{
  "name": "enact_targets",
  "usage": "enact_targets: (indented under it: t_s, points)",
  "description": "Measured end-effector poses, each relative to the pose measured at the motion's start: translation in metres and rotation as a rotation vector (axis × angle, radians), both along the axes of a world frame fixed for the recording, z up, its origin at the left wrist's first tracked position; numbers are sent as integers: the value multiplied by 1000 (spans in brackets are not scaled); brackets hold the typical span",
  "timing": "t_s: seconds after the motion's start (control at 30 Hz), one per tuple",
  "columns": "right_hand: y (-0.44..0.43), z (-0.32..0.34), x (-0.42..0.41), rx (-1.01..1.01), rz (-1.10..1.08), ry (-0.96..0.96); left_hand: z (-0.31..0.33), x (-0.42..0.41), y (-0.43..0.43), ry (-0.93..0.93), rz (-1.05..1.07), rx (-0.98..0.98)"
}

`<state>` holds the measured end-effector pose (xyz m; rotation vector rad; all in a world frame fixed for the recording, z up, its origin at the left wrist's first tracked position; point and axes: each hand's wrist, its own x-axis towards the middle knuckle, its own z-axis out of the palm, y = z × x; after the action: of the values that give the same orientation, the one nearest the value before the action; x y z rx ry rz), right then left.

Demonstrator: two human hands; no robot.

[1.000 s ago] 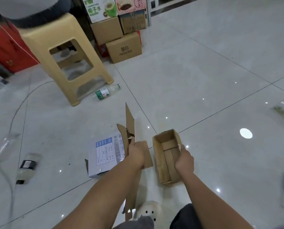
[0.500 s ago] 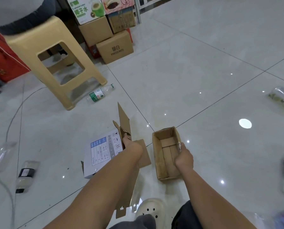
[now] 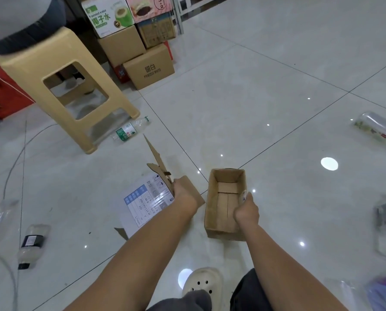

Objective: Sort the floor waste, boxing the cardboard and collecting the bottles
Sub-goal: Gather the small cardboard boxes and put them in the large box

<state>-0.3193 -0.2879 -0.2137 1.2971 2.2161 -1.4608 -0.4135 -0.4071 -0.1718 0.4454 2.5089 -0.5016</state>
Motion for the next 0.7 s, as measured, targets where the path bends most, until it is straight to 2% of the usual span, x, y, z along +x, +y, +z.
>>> enact_targets:
  t_s: [0.07, 0.13, 0.2, 0.27, 0.5, 0.6, 0.7]
  points:
    - [3, 3, 0, -31, -81, -58, -3, -1, 2, 114, -297, -164]
    - [7, 6, 1, -69, -184, -77, 15, 6, 15, 49, -578, -261]
    - [13, 10, 3, -88, -253, -65, 37, 16, 32, 47, -593, -244]
    - [20, 16, 7, -59, -225, -72, 42, 16, 44, 68, -526, -233]
    - [58, 63, 25, 124, -122, -214, 78, 27, 91, 154, -685, -30]
    - [86, 104, 35, 130, -226, -239, 109, 40, 119, 145, -706, 50]
    - [116, 168, 58, 106, -369, -288, 166, 61, 146, 122, -762, 131]
